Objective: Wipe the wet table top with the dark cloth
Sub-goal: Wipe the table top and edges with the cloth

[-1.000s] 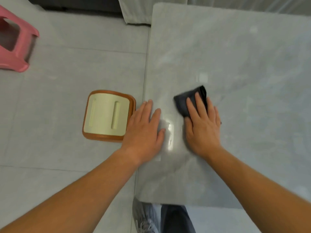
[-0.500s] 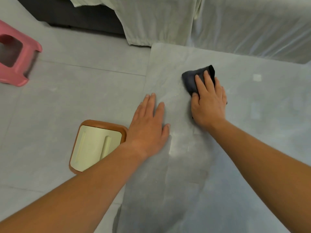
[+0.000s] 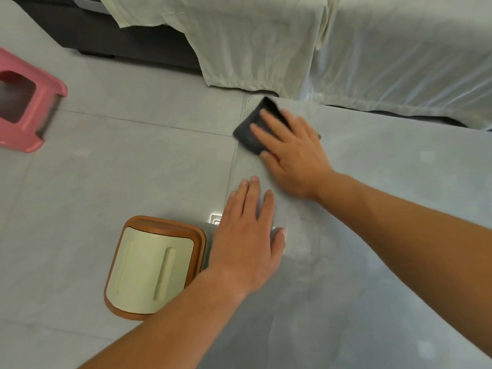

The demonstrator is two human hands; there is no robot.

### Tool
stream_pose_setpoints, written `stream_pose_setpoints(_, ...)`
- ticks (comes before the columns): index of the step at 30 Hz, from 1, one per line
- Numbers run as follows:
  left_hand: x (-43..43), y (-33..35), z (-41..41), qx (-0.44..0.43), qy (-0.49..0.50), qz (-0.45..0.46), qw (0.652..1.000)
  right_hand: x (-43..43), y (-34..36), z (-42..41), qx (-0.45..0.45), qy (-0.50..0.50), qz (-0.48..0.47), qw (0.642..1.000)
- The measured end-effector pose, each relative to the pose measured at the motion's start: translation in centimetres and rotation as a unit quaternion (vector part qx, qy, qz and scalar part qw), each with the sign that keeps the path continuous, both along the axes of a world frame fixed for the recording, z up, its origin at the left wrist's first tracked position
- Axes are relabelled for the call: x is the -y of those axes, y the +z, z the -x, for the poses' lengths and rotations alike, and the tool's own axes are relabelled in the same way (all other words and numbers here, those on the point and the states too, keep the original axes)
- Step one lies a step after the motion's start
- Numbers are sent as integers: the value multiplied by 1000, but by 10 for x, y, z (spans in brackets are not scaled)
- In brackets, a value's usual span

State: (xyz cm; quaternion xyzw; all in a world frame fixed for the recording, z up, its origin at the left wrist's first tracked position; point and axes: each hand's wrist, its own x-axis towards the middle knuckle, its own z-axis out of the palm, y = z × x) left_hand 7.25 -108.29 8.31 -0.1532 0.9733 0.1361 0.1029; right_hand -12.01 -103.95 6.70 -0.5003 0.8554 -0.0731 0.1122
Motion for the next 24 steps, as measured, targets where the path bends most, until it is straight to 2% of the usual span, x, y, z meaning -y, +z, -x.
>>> stream_pose_setpoints(2, 1, -1, -1, -3, 0, 1, 1000, -4, 2, 5, 6, 75, -19, 997)
stream_pose_setpoints(3, 2, -2, -1, -5, -3, 0, 1000, -1, 1, 13, 6, 77, -20, 997)
stream_pose_setpoints(7, 5, -6, -3, -11, -12, -11, 1000, 30, -2, 35, 4, -82, 2, 997)
stream_pose_setpoints(9, 5, -8, -4, -11, -9, -15, 1000, 42, -3, 23, -12, -101, 5, 995)
stream_pose_setpoints(13, 6, -9, -5, -11, -7, -19, 1000, 17, 2, -2, -2, 113, -17, 993)
stream_pose_setpoints(15, 6, -9, -6, -18, -6, -19, 1000, 5, 4, 10, 11, 142, -28, 989)
stream_pose_setpoints(18, 8, -11, -6, -31, -8, -28, 999, 1, 4, 33, 8, 32, -22, 999)
stream_pose_setpoints(21, 8, -14, -8, -30, -9, -23, 999, -1, 2, 22, 7, -76, -5, 997)
stream_pose_setpoints(24, 6, -16, -7, -33, -1, -22, 999, -21, 1, 5, 7, -10, -9, 1000)
